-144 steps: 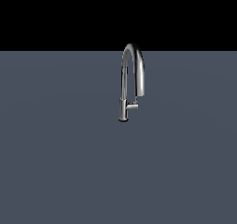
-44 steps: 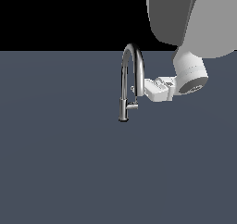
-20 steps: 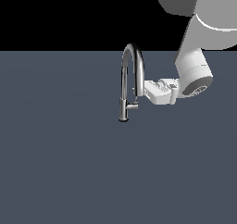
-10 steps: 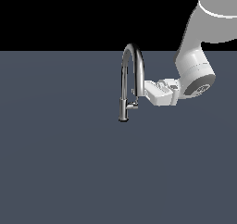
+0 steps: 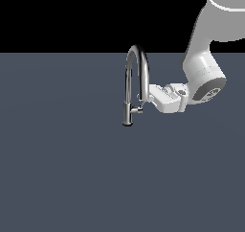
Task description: Turn on the faucet by rotating a designated handle.
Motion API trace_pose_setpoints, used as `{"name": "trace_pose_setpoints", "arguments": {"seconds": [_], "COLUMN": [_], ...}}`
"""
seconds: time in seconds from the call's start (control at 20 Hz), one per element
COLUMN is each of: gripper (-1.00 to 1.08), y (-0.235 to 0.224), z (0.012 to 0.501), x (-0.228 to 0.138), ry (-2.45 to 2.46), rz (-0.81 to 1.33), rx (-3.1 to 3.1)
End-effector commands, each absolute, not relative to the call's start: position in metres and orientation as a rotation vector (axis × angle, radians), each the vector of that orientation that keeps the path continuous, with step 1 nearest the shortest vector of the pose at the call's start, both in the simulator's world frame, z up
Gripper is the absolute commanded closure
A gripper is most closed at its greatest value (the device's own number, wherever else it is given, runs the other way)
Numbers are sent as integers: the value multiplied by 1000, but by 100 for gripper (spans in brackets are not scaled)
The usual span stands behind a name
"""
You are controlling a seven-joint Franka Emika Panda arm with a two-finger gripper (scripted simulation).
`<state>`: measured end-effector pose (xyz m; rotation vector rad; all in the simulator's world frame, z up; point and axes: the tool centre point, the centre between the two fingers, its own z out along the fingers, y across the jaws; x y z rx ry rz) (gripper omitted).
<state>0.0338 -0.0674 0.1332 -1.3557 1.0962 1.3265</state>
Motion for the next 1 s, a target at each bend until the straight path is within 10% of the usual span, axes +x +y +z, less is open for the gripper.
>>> {"name": "trace_pose_setpoints", "arguments": {"seconds": [0.0, 0.95], "gripper": [108, 108], "y": [-74, -83], "z": [125, 65], "x": [21, -13], "ry": [1106, 1108], "rz": [1337, 1334], "rx": [-1347, -1347]}}
